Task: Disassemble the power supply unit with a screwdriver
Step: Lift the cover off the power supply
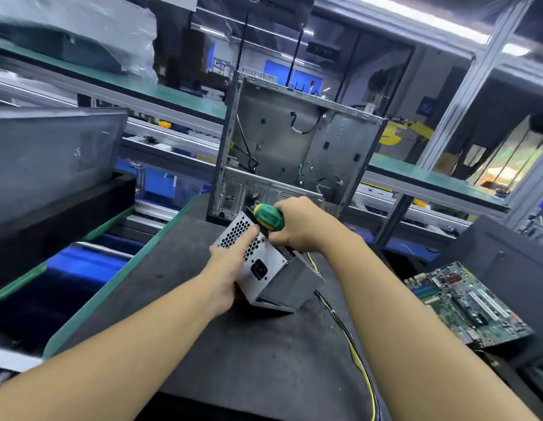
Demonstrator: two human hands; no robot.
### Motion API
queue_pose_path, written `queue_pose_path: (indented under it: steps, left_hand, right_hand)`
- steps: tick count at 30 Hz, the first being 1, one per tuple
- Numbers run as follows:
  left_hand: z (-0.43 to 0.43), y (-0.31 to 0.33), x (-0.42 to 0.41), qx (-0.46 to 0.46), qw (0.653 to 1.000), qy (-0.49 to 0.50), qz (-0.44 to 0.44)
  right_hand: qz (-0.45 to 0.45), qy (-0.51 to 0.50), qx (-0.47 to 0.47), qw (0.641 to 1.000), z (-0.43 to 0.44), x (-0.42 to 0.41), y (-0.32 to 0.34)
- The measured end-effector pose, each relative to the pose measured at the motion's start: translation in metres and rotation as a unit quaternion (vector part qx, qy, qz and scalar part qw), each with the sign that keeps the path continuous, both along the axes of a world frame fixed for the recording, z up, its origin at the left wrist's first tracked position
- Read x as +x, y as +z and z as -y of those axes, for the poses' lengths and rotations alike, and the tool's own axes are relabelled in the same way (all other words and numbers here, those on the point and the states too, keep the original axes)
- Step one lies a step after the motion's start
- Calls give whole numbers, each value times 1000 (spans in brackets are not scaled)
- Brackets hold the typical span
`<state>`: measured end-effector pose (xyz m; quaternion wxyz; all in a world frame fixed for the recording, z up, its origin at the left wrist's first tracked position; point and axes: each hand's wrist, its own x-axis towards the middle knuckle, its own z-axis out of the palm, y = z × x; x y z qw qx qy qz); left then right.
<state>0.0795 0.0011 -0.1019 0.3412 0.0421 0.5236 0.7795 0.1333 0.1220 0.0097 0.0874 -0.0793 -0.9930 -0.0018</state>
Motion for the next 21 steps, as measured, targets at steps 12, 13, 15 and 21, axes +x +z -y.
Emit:
queue_pose_path:
  steps: [12, 13, 15, 21]
  left_hand:
    - [12, 5, -2, -115, 991, 67, -34]
    - [15, 3, -2, -103, 992, 67, -28]
    - [22, -4, 0, -88, 994, 58, -25]
    - [22, -4, 1, -72, 996, 47, -26]
  right_hand:
    - [21, -2, 95, 995, 41, -7, -7]
    - [7, -9, 102, 995, 37, -4, -1]
    - [-21, -15, 119, 993, 26, 3, 12]
    - [-33, -4, 152, 988, 33, 12, 14]
